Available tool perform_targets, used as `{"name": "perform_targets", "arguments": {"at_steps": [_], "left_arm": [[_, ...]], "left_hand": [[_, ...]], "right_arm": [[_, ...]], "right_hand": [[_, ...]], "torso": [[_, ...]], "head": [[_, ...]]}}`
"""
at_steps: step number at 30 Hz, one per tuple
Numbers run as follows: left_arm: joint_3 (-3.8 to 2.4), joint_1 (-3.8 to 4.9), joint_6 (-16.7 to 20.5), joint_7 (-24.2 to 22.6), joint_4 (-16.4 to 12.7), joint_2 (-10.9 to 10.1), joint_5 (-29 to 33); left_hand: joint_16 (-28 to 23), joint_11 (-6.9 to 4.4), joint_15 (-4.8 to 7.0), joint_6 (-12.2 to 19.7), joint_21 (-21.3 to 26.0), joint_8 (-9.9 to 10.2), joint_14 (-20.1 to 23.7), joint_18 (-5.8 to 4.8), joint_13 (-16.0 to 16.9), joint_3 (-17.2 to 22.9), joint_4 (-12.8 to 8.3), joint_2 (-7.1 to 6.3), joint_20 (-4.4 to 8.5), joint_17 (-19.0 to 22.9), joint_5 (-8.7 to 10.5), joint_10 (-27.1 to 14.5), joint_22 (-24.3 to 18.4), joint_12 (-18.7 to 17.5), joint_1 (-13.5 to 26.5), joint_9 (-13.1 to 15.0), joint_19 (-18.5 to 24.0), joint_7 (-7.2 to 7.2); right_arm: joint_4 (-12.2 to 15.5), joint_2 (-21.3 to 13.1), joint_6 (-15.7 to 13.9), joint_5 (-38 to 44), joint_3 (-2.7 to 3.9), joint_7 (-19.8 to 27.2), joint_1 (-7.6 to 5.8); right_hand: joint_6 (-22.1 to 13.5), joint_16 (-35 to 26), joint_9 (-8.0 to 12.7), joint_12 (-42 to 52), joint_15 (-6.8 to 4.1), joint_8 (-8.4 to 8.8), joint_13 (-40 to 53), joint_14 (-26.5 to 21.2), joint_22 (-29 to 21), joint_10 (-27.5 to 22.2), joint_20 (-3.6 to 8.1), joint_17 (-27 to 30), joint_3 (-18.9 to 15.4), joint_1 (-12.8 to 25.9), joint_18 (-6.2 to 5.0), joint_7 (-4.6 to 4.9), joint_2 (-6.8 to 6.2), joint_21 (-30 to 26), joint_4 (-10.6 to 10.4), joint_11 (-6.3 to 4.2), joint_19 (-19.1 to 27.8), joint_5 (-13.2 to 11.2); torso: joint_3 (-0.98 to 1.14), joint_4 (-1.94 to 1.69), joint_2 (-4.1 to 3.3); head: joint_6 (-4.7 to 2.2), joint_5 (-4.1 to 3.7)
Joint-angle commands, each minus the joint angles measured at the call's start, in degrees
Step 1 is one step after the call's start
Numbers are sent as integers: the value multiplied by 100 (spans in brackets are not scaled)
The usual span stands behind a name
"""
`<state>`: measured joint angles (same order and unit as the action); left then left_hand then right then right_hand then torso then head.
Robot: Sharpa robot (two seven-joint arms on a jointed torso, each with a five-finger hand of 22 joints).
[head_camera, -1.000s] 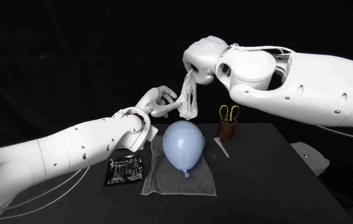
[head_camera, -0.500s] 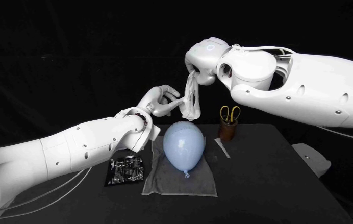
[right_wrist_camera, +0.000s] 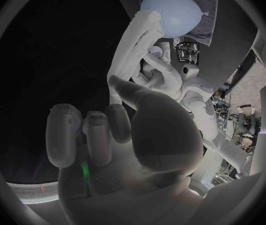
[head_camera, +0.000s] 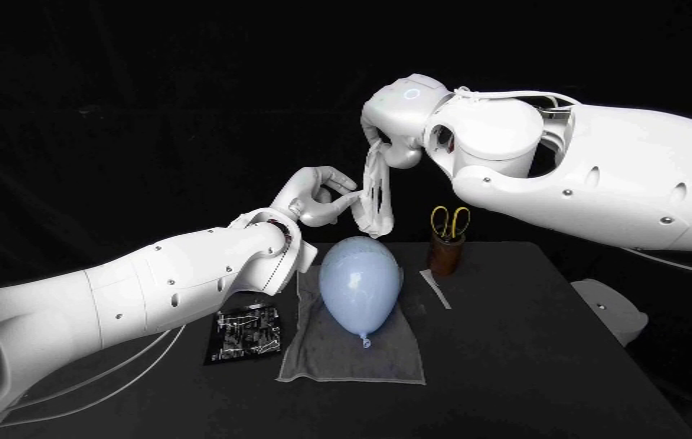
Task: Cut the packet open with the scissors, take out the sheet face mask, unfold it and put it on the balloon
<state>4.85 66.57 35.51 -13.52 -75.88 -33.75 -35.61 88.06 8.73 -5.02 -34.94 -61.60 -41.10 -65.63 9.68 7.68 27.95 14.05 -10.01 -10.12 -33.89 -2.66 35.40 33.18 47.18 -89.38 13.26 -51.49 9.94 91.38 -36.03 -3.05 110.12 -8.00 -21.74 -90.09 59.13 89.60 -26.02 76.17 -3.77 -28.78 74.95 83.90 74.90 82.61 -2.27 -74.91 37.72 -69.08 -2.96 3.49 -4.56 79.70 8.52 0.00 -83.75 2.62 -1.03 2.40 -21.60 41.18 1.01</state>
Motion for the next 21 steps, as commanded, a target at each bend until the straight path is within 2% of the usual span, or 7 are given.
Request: {"name": "perform_targets", "arguments": {"at_steps": [1, 6, 9, 12, 17, 21], "left_arm": [[-10, 8, -67, -92, -5, 12, -30], [-10, 8, -79, -177, -19, 11, -129], [-10, 8, -60, -241, -16, 17, -155], [-10, 8, -47, -285, -14, 23, -167], [-10, 8, -38, -367, -10, 28, -156], [-10, 7, -53, -423, -5, 32, -143]], "left_hand": [[-34, 7, 36, -64, -37, 196, 28, 96, -72, 71, -68, -119, 38, 61, -8, 18, -9, -119, 6, -116, 14, 154], [-53, 23, 22, -219, -43, 545, 74, 95, -185, 94, -221, -257, 26, 126, -9, 51, -19, -301, 55, -295, 34, 89], [-49, 17, 26, -439, -60, 748, 53, 98, -251, 110, -324, -259, 26, 93, -10, 161, -23, -393, 106, -388, 33, 51], [-45, -1, 39, -611, -66, 816, 25, 99, -280, 119, -361, -239, 35, 57, -10, 264, -28, -427, 149, -418, 28, 34], [-46, -60, 86, -1022, -75, 872, -18, 101, -331, 174, -394, -131, 72, 14, -10, 516, -38, -493, 228, -439, 16, -24], [-56, -129, 140, -1377, -63, 855, -40, 102, -367, 217, -367, 44, 114, 8, -10, 738, -56, -563, 319, -426, 8, -86]], "right_arm": [[7, -8, 28, 36, 4, -39, -1], [16, -16, 20, 24, 4, -41, -1], [30, -22, 20, 18, 4, -42, 0], [39, -29, 18, 15, 4, -42, 0], [56, -41, -6, 12, 4, -42, 0], [64, -46, -18, 11, 4, -41, 0]], "right_hand": [[33, 40, 0, 11, -15, -27, 572, 610, 1221, 321, 10, -1509, 55, -13, 86, 4, -54, 12, -7, -83, -355, 26], [34, 40, 1, 8, -15, -26, 570, 610, 1223, 321, 10, -1509, 57, -13, 88, 5, -54, 19, -8, -83, -357, 27], [34, 40, 1, 8, -15, -26, 570, 610, 1223, 321, 10, -1509, 57, -13, 88, 5, -54, 19, -8, -83, -357, 27], [34, 40, 1, 8, -15, -26, 570, 610, 1223, 321, 10, -1509, 57, -13, 88, 5, -54, 19, -8, -83, -357, 27], [34, 40, 1, 8, -15, -26, 570, 610, 1223, 321, 10, -1509, 57, -13, 88, 5, -54, 19, -8, -83, -357, 27], [34, 40, 1, 8, -15, -26, 570, 610, 1223, 321, 10, -1509, 57, -13, 88, 5, -54, 19, -8, -83, -357, 27]], "torso": [[-1, -5, -2], [-6, -8, -1], [-8, -6, -2], [-10, -9, 0], [-6, -11, 0], [-7, -6, -1]], "head": [[8, -15], [10, -20], [6, -17], [1, -16], [13, -8], [15, -10]]}}
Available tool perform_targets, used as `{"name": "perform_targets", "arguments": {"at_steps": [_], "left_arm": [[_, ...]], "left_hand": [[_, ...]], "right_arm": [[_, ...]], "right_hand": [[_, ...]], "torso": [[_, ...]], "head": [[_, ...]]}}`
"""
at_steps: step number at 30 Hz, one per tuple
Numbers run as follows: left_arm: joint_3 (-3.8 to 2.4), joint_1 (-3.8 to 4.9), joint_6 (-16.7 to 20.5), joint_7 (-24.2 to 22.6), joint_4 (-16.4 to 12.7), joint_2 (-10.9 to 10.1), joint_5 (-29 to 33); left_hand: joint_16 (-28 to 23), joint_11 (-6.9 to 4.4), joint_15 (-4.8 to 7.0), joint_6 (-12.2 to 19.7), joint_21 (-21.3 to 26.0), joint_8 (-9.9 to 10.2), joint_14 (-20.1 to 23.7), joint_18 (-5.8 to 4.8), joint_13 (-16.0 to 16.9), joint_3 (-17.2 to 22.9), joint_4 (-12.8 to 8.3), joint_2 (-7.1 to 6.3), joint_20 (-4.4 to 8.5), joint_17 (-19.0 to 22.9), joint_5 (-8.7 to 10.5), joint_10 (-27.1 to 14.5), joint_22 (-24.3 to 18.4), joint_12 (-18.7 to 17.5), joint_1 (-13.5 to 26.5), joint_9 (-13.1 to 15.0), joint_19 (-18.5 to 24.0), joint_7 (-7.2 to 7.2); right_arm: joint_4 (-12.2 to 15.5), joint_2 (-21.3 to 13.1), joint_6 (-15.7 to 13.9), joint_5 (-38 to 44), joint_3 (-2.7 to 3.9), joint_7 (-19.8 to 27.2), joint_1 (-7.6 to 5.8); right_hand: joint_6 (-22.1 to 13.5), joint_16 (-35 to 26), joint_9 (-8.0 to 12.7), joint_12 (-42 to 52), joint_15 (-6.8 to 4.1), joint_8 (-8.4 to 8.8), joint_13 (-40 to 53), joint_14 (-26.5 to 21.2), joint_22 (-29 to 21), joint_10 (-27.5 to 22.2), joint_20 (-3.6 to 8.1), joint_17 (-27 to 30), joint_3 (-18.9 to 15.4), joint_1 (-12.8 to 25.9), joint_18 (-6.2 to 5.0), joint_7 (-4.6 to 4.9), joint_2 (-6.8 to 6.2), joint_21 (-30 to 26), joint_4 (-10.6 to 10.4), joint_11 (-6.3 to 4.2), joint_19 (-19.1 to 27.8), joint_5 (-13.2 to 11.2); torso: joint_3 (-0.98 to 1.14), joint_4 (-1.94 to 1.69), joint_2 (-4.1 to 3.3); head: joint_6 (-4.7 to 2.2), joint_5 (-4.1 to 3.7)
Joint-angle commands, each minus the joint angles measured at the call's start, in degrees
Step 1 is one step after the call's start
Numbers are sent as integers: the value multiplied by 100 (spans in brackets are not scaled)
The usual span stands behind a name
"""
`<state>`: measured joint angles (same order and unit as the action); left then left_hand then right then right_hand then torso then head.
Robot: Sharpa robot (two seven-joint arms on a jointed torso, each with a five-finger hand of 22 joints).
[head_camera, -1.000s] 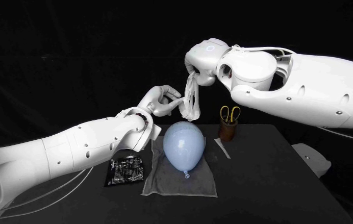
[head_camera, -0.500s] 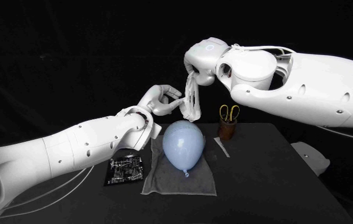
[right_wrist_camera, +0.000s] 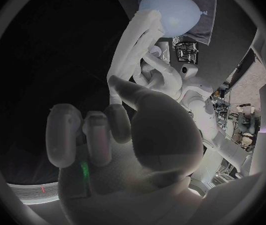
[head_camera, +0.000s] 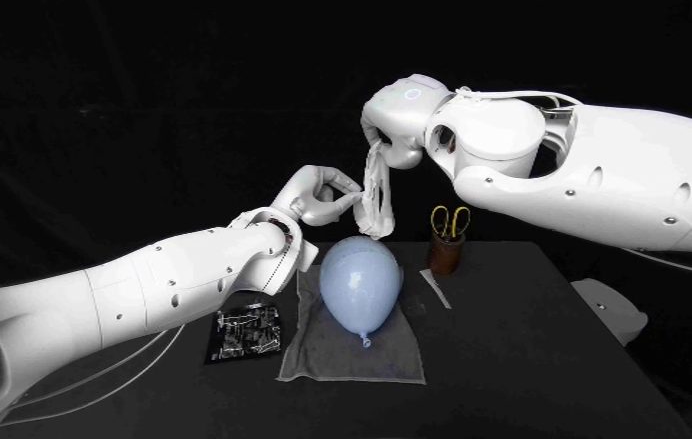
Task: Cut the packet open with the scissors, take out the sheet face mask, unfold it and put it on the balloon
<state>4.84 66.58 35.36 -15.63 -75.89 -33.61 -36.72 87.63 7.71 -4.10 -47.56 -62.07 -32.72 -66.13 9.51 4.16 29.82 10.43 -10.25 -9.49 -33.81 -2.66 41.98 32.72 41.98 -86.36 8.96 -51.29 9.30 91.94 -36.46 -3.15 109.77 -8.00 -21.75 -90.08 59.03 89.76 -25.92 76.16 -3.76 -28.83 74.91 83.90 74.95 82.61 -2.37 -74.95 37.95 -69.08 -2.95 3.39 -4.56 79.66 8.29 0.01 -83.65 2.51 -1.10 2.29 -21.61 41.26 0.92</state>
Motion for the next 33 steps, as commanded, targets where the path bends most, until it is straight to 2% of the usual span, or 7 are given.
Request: {"name": "perform_targets", "arguments": {"at_steps": [1, 4, 7, 16, 25, 29, 33], "left_arm": [[-10, 7, -42, -229, -3, 21, -28], [-10, 7, -48, -276, 0, 27, -14], [-10, 7, -38, -317, 6, 30, 5], [-13, 7, 36, -352, 38, 17, 55], [-49, 7, 118, -416, 13, -64, 99], [-94, 7, 137, -434, -16, -119, 208], [-178, 18, 131, -430, -55, -199, 418]], "left_hand": [[-18, -45, 62, -182, -9, 21, 10, 118, -21, 34, 4, 116, 62, 8, -10, 142, -16, -62, 44, 7, -15, -31], [-24, -73, 86, -269, 5, 32, -1, 118, -30, 42, 19, 216, 83, 0, -9, 242, -29, -103, 91, 10, -21, -54], [-29, -123, 125, -351, 28, 37, -43, 118, -27, 47, 34, 398, 112, -53, -10, 420, -51, -136, 145, 26, -41, -97], [-30, -249, 237, -478, 45, 1, -185, 119, 21, 61, -84, 588, 208, -226, -10, 778, -81, -102, 132, 102, -128, -184], [-31, -309, 297, -555, 36, -22, -285, 116, 50, 148, -172, 601, 273, -351, -11, 882, -88, -91, 121, 182, -187, -213], [-32, -319, 308, -569, 33, -28, -302, 115, 57, 172, -189, 596, 285, -371, -11, 904, -87, -87, 123, 204, -198, -215], [-33, -325, 314, -576, 30, -32, -312, 114, 61, 191, -196, 598, 292, -379, -11, 918, -87, -85, 128, 221, -205, -216]], "right_arm": [[9, -4, -9, 46, 4, -39, -2], [12, -6, -10, 44, 4, -39, -2], [13, -13, -3, 43, 4, -40, -2], [29, -75, -15, 33, 4, -49, -2], [10, -169, -52, -4, 4, -62, -1], [-20, -209, -69, -81, 2, -63, 12], [-68, -261, -108, -209, -2, -70, 44]], "right_hand": [[44, 24, -10, 9, -15, -22, 575, 610, 1218, 321, 20, -1505, 34, -13, 87, 15, -54, 23, 15, -83, -367, 38], [44, 24, -10, 9, -15, -22, 575, 610, 1218, 321, 20, -1505, 34, -13, 87, 15, -54, 23, 15, -83, -367, 38], [47, 24, -7, -3, -16, -18, 567, 610, 1215, 319, 20, -1505, 44, -11, 85, 15, -56, 11, 10, -83, -365, 37], [47, 24, -7, -3, -16, -18, 567, 610, 1215, 319, 20, -1505, 44, -11, 85, 15, -56, 11, 10, -83, -365, 37], [48, 24, -5, -3, -16, -17, 568, 610, 1214, 320, 21, -1505, 48, -10, 84, 15, -58, 8, 8, -83, -364, 36], [48, 24, -5, -3, -16, -17, 568, 610, 1214, 320, 21, -1505, 48, -10, 84, 15, -58, 8, 8, -83, -364, 36], [50, 24, -4, -7, -16, -16, 566, 610, 1214, 319, 21, -1505, 53, -8, 84, 15, -60, 8, 6, -83, -365, 35]], "torso": [[1, 6, 0], [0, 6, 1], [2, 8, 0], [2, 9, 1], [3, 5, -2], [4, 0, -3], [2, 7, 5]], "head": [[9, -1], [12, -2], [10, -4], [21, -9], [17, -15], [11, -13], [11, -9]]}}
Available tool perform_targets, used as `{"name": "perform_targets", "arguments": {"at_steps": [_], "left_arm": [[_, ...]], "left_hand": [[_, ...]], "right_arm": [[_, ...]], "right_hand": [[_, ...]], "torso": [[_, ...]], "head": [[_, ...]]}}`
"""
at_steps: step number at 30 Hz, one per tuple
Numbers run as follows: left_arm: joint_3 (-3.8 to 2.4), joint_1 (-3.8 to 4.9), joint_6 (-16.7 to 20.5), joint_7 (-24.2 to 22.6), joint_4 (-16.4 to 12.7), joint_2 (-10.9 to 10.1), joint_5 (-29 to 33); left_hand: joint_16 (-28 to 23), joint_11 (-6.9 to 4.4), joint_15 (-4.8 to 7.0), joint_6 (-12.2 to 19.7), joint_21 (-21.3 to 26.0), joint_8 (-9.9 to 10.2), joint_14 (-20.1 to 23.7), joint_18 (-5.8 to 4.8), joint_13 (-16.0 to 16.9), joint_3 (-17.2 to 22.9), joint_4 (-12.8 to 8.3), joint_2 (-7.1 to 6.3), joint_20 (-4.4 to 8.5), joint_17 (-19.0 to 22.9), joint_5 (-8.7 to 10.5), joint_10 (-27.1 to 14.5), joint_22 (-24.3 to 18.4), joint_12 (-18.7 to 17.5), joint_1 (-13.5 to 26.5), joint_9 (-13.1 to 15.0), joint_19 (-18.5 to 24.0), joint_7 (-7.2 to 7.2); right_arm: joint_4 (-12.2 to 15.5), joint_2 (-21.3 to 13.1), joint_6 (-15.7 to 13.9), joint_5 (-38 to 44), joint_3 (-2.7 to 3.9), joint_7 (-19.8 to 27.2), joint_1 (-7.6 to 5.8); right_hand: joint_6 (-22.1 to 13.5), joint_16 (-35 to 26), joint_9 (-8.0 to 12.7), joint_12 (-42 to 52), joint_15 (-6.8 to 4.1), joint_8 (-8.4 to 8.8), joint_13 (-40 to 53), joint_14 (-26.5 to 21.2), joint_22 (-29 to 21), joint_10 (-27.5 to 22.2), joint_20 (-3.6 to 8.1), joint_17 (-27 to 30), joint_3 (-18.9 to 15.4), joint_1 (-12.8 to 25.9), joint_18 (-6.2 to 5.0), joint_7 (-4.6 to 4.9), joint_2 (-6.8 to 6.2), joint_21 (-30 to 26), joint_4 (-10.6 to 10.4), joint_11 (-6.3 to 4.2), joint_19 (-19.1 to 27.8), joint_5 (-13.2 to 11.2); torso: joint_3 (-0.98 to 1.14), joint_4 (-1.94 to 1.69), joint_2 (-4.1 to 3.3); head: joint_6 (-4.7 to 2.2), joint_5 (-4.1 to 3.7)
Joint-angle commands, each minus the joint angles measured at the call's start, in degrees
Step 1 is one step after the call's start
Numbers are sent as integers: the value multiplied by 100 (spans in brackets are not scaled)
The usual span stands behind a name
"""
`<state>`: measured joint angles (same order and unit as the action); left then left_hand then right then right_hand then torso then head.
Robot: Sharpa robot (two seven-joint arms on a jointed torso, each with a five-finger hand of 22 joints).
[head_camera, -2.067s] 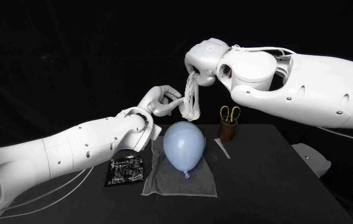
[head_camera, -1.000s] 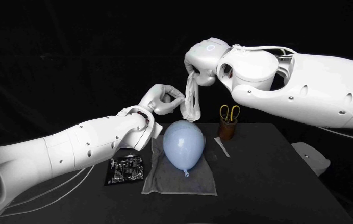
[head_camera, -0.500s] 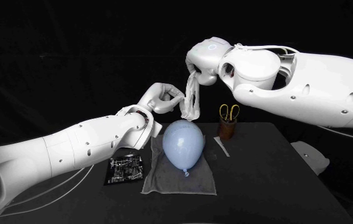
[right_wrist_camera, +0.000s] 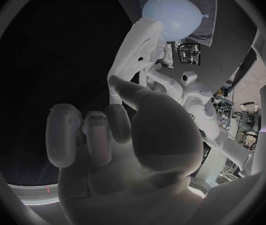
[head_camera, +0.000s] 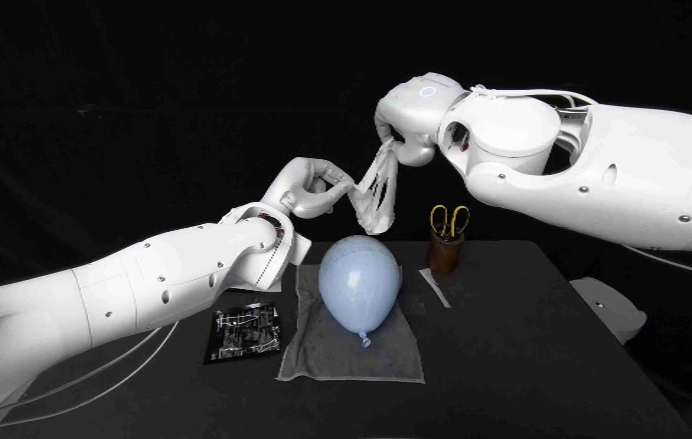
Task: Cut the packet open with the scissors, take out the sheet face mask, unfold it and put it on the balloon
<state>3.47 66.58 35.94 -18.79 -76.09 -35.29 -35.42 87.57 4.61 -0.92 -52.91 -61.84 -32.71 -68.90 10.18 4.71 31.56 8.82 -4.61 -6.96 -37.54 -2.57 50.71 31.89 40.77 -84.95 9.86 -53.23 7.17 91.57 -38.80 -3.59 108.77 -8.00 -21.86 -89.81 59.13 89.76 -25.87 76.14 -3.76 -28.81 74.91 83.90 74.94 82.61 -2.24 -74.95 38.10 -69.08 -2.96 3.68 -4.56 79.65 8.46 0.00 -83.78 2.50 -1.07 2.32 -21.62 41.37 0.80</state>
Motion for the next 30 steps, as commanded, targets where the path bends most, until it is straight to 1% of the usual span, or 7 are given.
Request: {"name": "perform_targets", "arguments": {"at_steps": [1, 4, 7, 13, 23, 26, 30], "left_arm": [[-71, 25, 61, -109, -49, -55, 349], [-133, 67, 5, -99, -88, -115, 494], [-175, 180, -112, -64, -126, -181, 662], [-202, 521, -510, 148, -117, -282, 774], [-205, 1026, -1314, 565, 95, -351, 605], [-203, 1108, -1547, 684, 161, -340, 497], [-202, 1160, -1817, 822, 215, -338, 372]], "left_hand": [[-27, -15, -3, -42, 6, -33, -36, 46, 7, 22, -36, 36, 40, -6, -21, 45, -5, 35, -12, 133, -12, -3], [-30, -16, -1, -42, 6, -33, -27, 45, 7, 38, -37, 44, 43, 22, -21, 47, -5, 32, -9, 143, -14, -5], [-33, -16, 0, -43, 7, -35, -20, 44, 8, 49, -36, 50, 45, 39, -21, 49, -6, 30, -4, 151, -14, -5], [-41, -15, 0, -42, 10, -41, -5, 41, 10, 71, -27, 59, 49, 74, -20, 56, -7, 24, 21, 179, -11, -1], [-48, -16, 1, -38, 15, -45, 9, 40, 11, 87, -27, 65, 51, 98, -21, 62, -9, 19, 34, 201, -6, 4], [-50, -15, 1, -36, 17, -46, 15, 39, 11, 93, -26, 66, 51, 107, -21, 63, -10, 17, 40, 209, -4, 5], [-51, -15, 1, -35, 17, -47, 19, 39, 11, 95, -26, 66, 51, 116, -21, 64, -11, 16, 42, 212, -3, 6]], "right_arm": [[-46, -39, -82, -154, -4, -64, 27], [-87, -65, -114, -307, -15, -77, 45], [-131, -88, -126, -524, -35, -86, 68], [-185, -119, -98, -1131, -65, -106, 101], [-195, -186, 4, -2132, -86, -143, 110], [-131, -206, 44, -2465, -89, -139, 109], [-23, -232, 63, -2985, -92, -130, 105]], "right_hand": [[39, 24, -8, -6, -16, -17, 566, 610, 1215, 320, 8, -1505, 39, -8, 85, -14, -61, 8, -12, -83, -352, 36], [40, 24, -8, -9, -16, -16, 565, 610, 1212, 319, 9, -1505, 40, -7, 82, -14, -62, -4, -13, -83, -349, 35], [39, 24, -7, -12, -16, -15, 563, 610, 1209, 318, 9, -1505, 41, -6, 81, -14, -63, -12, -14, -83, -347, 35], [38, 24, -6, -32, -17, -13, 550, 610, 1206, 312, 9, -1505, 44, -5, 78, -13, -64, -25, -17, -83, -344, 33], [36, 24, -5, -45, -18, -11, 542, 610, 1204, 309, 9, -1505, 48, -5, 77, -12, -64, -31, -19, -83, -342, 33], [34, 24, -4, -48, -19, -9, 540, 610, 1200, 308, 9, -1505, 50, -5, 74, -11, -64, -44, -20, -82, -339, 32], [29, 24, -2, -56, -20, -5, 535, 610, 1196, 305, 9, -1505, 54, -5, 71, -9, -65, -59, -21, -82, -335, 32]], "torso": [[-2, 5, 7], [-2, 7, 8], [0, 7, 5], [9, 7, 11], [0, 4, 11], [5, 3, 9], [-4, 3, 3]], "head": [[0, 6], [-2, 4], [-9, 3], [-25, 0], [-63, -44], [-70, -50], [-96, -47]]}}
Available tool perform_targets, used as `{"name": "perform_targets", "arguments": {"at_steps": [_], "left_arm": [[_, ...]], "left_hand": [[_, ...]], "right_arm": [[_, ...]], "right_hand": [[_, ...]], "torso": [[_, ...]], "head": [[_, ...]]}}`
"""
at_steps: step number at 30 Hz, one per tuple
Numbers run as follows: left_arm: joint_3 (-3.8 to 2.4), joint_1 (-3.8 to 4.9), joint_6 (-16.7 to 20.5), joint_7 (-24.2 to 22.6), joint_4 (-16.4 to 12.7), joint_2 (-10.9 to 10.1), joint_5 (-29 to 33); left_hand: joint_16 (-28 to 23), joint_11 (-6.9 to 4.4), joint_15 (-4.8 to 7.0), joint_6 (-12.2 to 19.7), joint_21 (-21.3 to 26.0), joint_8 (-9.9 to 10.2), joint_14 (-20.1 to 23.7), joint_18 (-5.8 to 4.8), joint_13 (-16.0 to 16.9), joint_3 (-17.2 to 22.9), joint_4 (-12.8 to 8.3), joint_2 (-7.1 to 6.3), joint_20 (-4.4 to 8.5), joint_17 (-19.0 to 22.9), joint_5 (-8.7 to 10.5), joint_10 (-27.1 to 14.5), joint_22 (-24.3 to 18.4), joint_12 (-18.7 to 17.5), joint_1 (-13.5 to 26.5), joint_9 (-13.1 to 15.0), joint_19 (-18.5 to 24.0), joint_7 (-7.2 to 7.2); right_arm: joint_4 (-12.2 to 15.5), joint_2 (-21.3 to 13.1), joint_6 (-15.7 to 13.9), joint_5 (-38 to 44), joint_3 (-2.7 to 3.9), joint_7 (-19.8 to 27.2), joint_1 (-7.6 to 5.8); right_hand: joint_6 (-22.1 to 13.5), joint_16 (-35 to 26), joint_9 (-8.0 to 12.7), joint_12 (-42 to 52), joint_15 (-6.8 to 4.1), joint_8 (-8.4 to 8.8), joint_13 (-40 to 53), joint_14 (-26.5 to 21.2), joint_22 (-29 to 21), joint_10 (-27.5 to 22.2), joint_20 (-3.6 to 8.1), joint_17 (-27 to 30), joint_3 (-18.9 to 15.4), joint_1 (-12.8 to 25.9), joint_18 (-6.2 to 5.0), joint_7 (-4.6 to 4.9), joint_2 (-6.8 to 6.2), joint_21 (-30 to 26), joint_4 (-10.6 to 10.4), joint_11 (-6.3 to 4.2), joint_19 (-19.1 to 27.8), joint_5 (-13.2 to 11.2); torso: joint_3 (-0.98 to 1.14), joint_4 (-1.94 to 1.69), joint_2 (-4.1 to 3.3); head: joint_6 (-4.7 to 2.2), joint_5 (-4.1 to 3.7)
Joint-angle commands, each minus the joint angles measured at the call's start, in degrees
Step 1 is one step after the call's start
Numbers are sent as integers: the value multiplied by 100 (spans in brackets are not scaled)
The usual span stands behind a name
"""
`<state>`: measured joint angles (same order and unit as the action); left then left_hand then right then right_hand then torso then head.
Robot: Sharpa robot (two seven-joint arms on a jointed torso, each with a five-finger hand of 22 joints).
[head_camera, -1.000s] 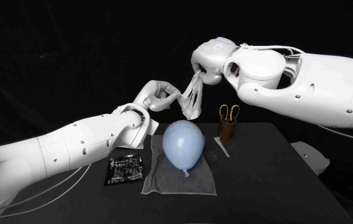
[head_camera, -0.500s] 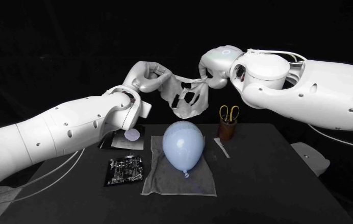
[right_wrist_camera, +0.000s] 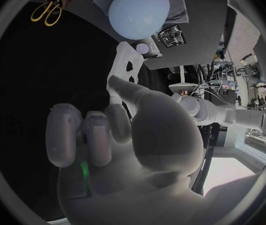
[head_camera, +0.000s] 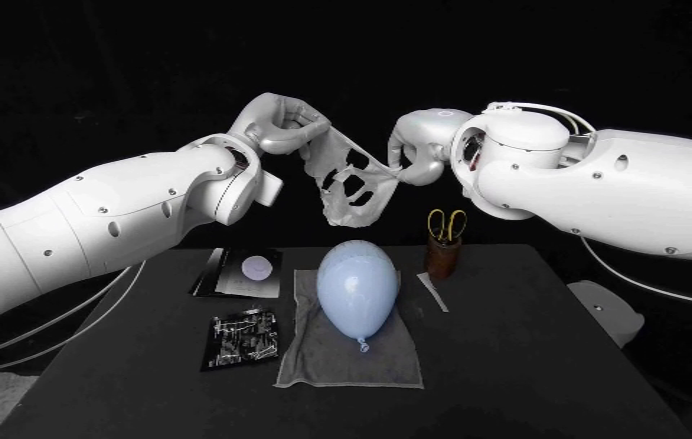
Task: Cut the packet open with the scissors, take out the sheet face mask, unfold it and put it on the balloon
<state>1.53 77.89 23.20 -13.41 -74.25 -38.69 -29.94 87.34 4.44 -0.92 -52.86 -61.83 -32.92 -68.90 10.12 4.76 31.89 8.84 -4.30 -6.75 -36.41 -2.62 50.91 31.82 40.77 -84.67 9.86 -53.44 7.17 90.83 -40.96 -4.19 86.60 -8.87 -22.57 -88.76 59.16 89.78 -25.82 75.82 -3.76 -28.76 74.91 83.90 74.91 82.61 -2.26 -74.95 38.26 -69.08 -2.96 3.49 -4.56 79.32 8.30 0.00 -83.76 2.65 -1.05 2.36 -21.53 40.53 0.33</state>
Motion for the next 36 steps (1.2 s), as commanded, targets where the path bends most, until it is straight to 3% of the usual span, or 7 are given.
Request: {"name": "perform_targets", "arguments": {"at_steps": [1, 10, 14, 21, 25, 30, 36], "left_arm": [[-6, 42, -657, 334, 51, -3, -226], [18, 62, -1250, 452, 103, -83, -521], [66, 62, -1552, 458, 101, -142, -710], [157, 41, -1769, 411, 140, -208, -849], [185, 19, -1891, 370, 166, -237, -872], [228, -11, -2043, 358, 186, -258, -944], [273, -66, -2168, 353, 237, -273, -1026]], "left_hand": [[-28, 2, 1, -40, 17, -26, 19, 45, 6, 62, -27, 35, 31, 3, -16, 44, -4, 16, 14, 213, 18, 6], [-19, 5, -1, -28, 22, -31, -46, 42, 7, 78, -27, 24, 31, -173, -16, 49, -5, 4, 40, 249, 28, 2], [-8, 6, -3, -23, 20, -37, -60, 41, 7, 87, -27, 12, 30, -205, -16, 55, -3, -4, 59, 277, 31, -8], [-6, 6, -3, -21, 20, -37, -61, 41, 7, 89, -27, 12, 30, -208, -16, 56, -3, -6, 61, 281, 32, -10], [-4, 6, -3, -20, 20, -38, -64, 41, 7, 93, -26, 13, 30, -216, -16, 56, -2, -8, 64, 286, 33, -11], [-2, 6, -3, -17, 19, -38, -65, 41, 7, 96, -26, 12, 30, -218, -16, 56, -2, -11, 67, 292, 33, -13], [0, 7, -4, -14, 19, -38, -69, 40, 6, 100, -26, 13, 29, -228, -16, 55, -2, -14, 69, 297, 34, -14]], "right_arm": [[108, -29, 91, -1061, -7, -52, -2], [353, -46, -163, -2752, -55, 214, -8], [396, 3, -151, -3693, -118, 602, -6], [507, 144, -117, -4832, -200, 1043, 71], [585, 229, -110, -5115, -224, 1143, 136], [638, 343, -187, -5296, -248, 1217, 263], [649, 461, -328, -5350, -264, 1201, 427]], "right_hand": [[24, 22, -6, -23, -20, -9, 536, 610, 1199, 305, 12, -1505, 39, -5, 71, 10, -65, -24, -6, -81, -338, 18], [1, 22, 0, -79, -24, 7, 502, 610, 1177, 285, 13, -1505, 45, 4, 55, 18, -68, -105, -25, -77, -316, 16], [-18, 22, 4, -108, -25, 16, 486, 610, 1158, 273, 14, -1505, 46, 9, 42, 22, -63, -171, -42, -73, -298, 16], [-42, 22, 6, -146, -24, 25, 465, 610, 1144, 255, 14, -1505, 46, 7, 32, 28, -52, -222, -62, -69, -283, 16], [-48, 22, 6, -159, -24, 27, 459, 610, 1142, 250, 13, -1505, 46, 7, 30, 30, -48, -231, -67, -68, -280, 16], [-58, 22, 5, -175, -23, 29, 450, 610, 1135, 242, 13, -1505, 43, 6, 26, 32, -42, -257, -77, -65, -272, 16], [-67, 22, 4, -187, -22, 29, 445, 610, 1129, 236, 13, -1505, 42, 2, 22, 34, -34, -276, -86, -64, -266, 16]], "torso": [[-5, 2, -5], [-17, -10, 6], [-18, -20, 4], [-29, -25, 14], [-42, -29, 24], [-56, -45, 41], [-50, -41, 28]], "head": [[-18, 4], [-33, 53], [-42, 90], [-67, 152], [-85, 176], [-30, 173], [25, 183]]}}
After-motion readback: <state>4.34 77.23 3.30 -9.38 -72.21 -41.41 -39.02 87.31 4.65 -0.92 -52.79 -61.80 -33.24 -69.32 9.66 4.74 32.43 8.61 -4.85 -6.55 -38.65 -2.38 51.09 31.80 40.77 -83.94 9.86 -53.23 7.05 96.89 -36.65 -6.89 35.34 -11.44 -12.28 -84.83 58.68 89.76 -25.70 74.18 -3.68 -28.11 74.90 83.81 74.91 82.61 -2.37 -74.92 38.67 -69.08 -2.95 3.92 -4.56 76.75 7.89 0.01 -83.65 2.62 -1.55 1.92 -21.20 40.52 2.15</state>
